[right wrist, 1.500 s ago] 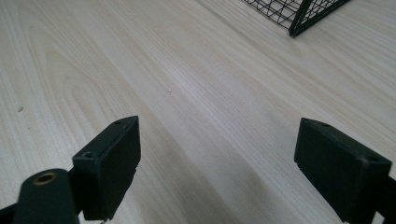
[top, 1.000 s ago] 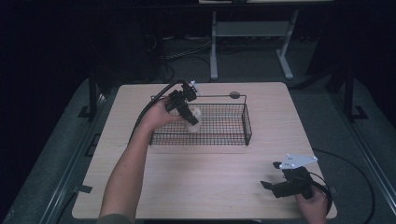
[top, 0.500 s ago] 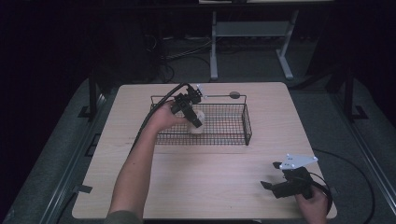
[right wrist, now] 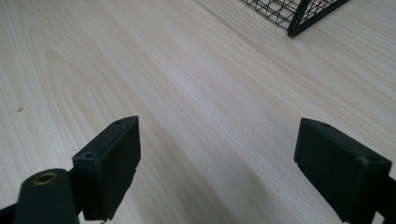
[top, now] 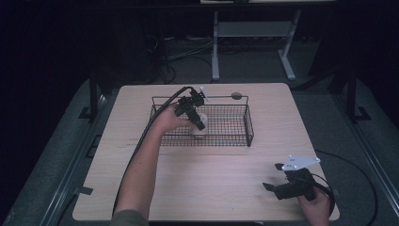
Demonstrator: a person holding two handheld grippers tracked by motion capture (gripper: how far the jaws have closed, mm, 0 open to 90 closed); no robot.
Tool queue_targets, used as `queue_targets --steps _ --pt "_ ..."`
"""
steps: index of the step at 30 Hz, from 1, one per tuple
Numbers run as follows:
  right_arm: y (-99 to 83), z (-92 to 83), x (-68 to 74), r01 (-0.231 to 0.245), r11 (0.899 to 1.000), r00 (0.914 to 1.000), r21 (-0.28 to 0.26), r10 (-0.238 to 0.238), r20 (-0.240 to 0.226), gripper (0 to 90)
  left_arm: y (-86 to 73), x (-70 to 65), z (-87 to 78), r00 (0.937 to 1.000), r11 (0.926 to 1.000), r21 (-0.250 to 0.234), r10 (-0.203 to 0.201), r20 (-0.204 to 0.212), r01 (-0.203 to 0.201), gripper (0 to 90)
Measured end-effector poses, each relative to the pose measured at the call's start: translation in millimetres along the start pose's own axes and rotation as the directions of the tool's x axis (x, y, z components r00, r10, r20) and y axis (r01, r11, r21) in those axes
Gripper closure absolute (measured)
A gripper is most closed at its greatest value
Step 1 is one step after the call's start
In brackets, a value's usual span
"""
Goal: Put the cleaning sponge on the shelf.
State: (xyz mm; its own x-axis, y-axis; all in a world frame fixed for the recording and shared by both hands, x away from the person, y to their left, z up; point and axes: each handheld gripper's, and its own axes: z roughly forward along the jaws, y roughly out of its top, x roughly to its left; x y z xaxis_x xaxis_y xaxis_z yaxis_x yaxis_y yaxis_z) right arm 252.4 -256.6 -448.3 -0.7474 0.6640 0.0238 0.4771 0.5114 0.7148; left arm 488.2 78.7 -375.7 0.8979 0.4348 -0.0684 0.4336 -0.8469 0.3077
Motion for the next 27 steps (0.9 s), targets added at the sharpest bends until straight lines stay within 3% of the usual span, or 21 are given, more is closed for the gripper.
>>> queue_targets --steps 27 --pt "-0.3 -0.9 -0.1 -0.006 1.0 1.0 0.0 0.006 -0.001 14.2 0.5 4.4 16.1 0.9998 0.9992 0.036 -0.019 0.004 0.019 28.0"
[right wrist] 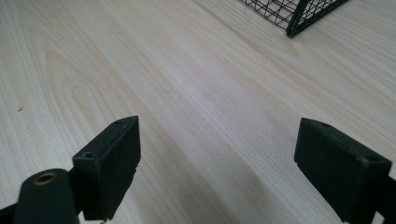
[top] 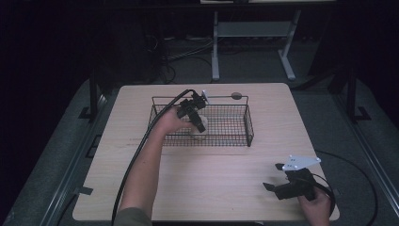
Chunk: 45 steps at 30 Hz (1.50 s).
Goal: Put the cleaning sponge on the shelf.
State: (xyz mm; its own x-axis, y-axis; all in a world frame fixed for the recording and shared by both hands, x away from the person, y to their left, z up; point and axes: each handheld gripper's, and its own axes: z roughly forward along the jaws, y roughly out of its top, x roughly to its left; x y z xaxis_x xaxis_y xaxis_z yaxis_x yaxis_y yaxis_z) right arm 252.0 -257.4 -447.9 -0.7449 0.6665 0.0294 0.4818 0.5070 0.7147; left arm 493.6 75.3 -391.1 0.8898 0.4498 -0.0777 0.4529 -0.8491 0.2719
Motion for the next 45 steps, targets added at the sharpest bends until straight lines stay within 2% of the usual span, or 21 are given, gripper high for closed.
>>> queue_targets --steps 5,7,9,12,24,33,45 --pt "0.4 0.2 0.1 0.004 1.0 1.0 -0.001 -0.004 0.0 14.2 -2.9 -0.2 -0.6 1.0 0.9999 -0.014 -0.007 0.004 0.007 26.1" --pt "0.4 0.1 -0.3 0.008 1.0 1.0 -0.002 -0.008 0.001 14.2 -5.5 0.3 -0.7 0.9996 0.9993 -0.028 -0.024 0.016 0.025 25.7" --pt "0.4 0.1 -0.1 0.009 1.0 1.0 -0.002 -0.009 0.002 14.2 -6.8 0.6 -1.2 0.9999 0.9999 -0.011 -0.011 0.003 0.011 23.2" --pt "0.9 0.2 1.0 -0.001 1.0 1.0 0.0 0.001 -0.001 14.2 -7.3 -1.0 -3.6 0.9999 0.9997 -0.022 -0.01 0.008 0.01 22.8" --pt "2.0 -0.1 2.1 0.009 1.0 1.0 -0.003 -0.009 0.002 14.2 -8.6 -6.3 -13.8 1.0 0.999 -0.044 0.008 0.0 -0.008 21.4" --pt "2.9 0.9 2.7 0.009 1.0 1.0 0.003 -0.009 0.0 14.2 -11.2 -8.4 -18.5 0.9997 0.9991 -0.039 0.017 -0.015 -0.018 20.1" --pt "1.9 -1.0 2.8 0.0 1.0 1.0 0.0 0.0 0.003 14.2 -15.4 -14.2 -32.7 0.9995 0.9968 -0.076 0.023 -0.023 -0.024 20.3"
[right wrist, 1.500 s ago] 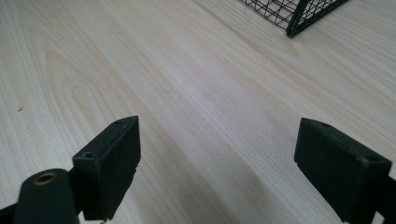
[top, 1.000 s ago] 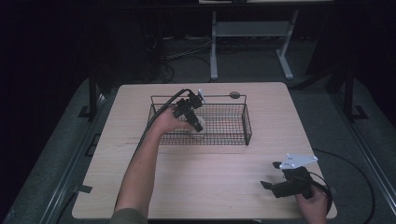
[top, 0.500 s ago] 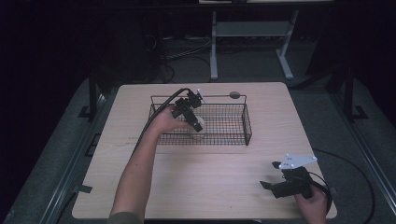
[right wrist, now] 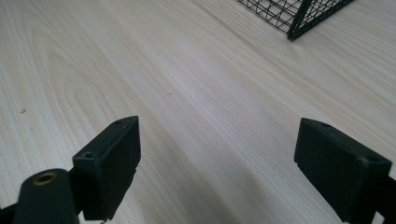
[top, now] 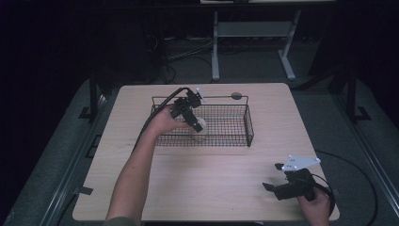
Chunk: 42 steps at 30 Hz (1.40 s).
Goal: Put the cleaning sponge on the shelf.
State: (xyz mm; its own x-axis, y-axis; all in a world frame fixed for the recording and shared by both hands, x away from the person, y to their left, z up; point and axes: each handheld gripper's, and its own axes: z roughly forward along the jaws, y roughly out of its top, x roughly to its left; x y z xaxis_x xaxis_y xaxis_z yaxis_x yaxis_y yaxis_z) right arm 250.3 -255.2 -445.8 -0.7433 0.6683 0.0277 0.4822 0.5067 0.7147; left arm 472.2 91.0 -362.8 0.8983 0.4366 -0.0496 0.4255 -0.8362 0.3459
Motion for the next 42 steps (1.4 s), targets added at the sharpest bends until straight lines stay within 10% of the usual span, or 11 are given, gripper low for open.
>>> queue_targets --steps 42 --pt "0.0 1.7 -0.1 -0.001 1.0 0.9999 0.013 0.001 0.014 14.2 -48.5 -21.3 -29.1 1.0 0.9974 -0.072 0.003 -0.003 -0.004 20.7"
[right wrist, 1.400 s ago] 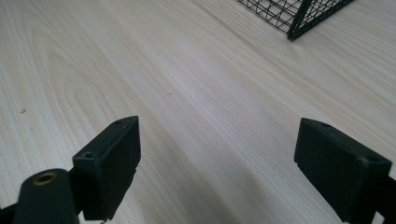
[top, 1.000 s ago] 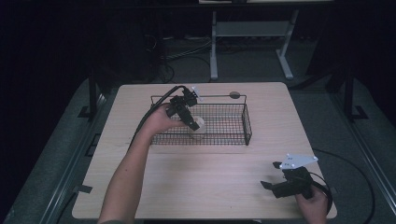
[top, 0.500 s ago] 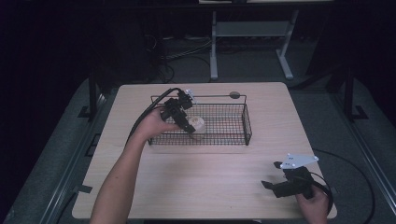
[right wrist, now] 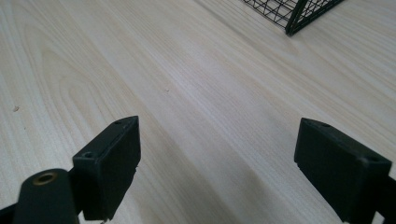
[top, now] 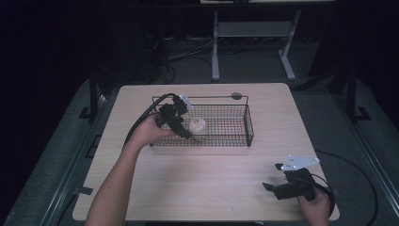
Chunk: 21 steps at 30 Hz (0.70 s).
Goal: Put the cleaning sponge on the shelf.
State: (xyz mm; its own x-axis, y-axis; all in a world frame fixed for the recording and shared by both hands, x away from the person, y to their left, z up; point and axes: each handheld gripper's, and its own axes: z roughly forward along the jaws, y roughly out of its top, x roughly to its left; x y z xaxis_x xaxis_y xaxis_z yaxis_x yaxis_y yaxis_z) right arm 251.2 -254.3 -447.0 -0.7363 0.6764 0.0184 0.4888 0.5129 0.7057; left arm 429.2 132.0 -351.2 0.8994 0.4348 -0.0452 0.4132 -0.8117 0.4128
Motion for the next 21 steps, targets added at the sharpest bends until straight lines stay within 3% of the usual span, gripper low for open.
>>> queue_targets --steps 7,21 --pt "0.2 0.0 0.0 -0.002 1.0 1.0 0.005 0.002 0.005 14.2 -10.5 -5.8 -5.4 1.0 0.9999 -0.011 0.005 0.001 -0.005 20.9" --pt "1.4 0.7 1.4 0.0 1.0 1.0 0.011 0.0 0.009 14.2 -29.0 -31.4 -20.5 0.9992 0.998 -0.049 0.04 0.0 -0.04 21.0"
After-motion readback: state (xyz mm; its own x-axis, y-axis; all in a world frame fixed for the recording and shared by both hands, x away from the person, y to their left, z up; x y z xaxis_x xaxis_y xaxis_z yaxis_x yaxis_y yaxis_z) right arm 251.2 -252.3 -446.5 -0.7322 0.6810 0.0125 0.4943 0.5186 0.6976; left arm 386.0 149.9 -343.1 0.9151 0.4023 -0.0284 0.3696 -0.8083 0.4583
